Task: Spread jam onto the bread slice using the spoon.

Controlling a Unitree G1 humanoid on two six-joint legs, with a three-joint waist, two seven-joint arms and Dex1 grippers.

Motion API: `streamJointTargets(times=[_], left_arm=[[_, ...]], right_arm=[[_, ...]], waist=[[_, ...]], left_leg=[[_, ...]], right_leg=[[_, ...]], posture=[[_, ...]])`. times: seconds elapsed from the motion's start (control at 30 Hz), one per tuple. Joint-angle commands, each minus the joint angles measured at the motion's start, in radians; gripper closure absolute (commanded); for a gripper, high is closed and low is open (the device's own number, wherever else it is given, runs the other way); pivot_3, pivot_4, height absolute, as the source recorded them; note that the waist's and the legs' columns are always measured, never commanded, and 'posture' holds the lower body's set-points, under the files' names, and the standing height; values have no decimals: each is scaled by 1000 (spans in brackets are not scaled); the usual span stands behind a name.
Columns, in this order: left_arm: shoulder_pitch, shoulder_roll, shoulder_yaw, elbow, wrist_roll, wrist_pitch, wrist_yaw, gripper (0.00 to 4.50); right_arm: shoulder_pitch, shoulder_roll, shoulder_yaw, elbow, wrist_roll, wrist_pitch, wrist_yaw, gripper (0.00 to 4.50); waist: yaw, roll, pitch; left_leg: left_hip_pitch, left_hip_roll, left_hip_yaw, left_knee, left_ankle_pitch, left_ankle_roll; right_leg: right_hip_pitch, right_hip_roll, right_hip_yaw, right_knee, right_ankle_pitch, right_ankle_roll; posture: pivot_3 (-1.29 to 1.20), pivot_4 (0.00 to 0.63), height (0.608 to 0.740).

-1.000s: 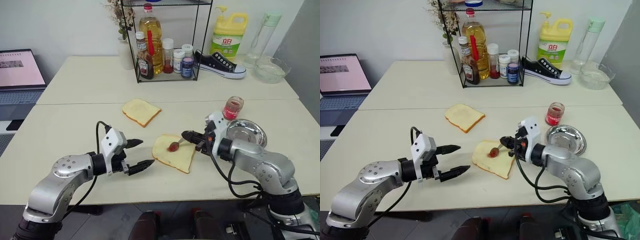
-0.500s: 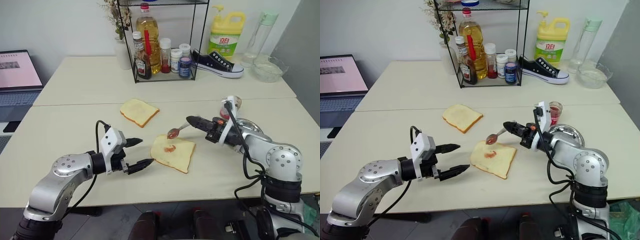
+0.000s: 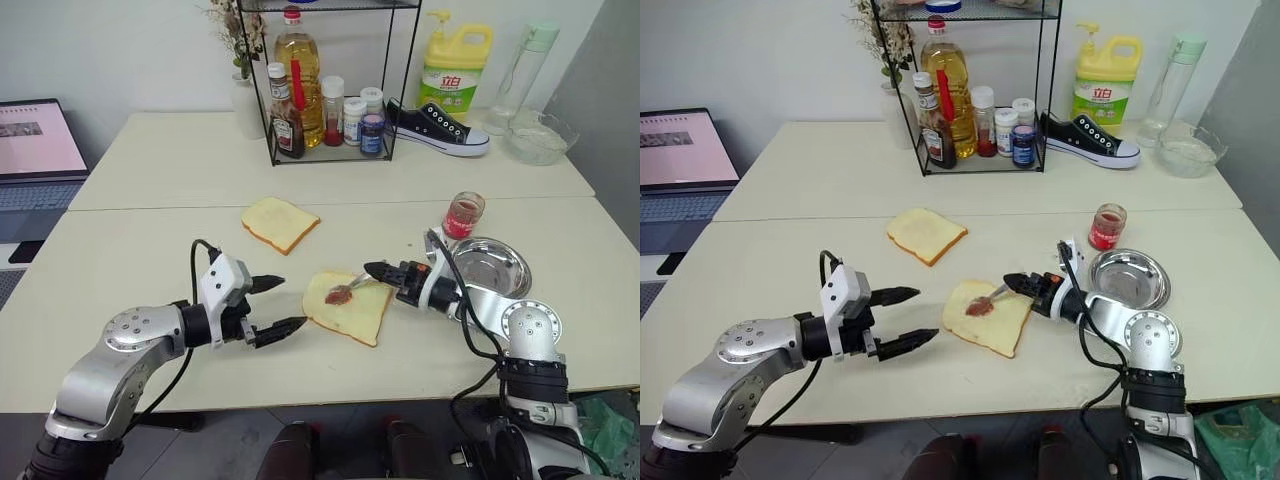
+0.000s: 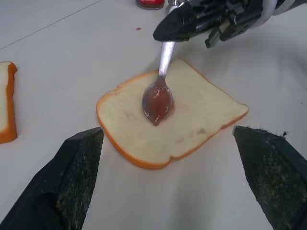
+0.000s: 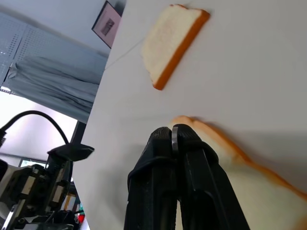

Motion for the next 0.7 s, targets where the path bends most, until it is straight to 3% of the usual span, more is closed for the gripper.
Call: streamJointTargets(times=[0.03, 0.43, 0.7], left_arm=[[-19, 14, 2, -24, -6, -5, -8, 0], [-30, 12, -11, -15, -5, -6, -16, 0], [-38, 7, -14, -17, -3, -2, -11, 0]], right_arm=[[8, -17, -30, -14, 25, 16, 13, 4449], [55, -173, -129, -77, 191, 162, -3, 4449], [-80, -54, -113, 42, 172, 65, -57, 4449]], waist=[[0, 0, 0], [1, 0, 0], [-3, 0, 0]], left_leg=[[0, 0, 0, 0, 0, 0], [0, 0, 0, 0, 0, 0], [0, 1, 0, 0, 0, 0]], right_leg=[[0, 0, 0, 0, 0, 0], [0, 0, 0, 0, 0, 0], [0, 1, 0, 0, 0, 0]], posture=[[0, 150, 740], [0, 150, 740], [0, 150, 740]])
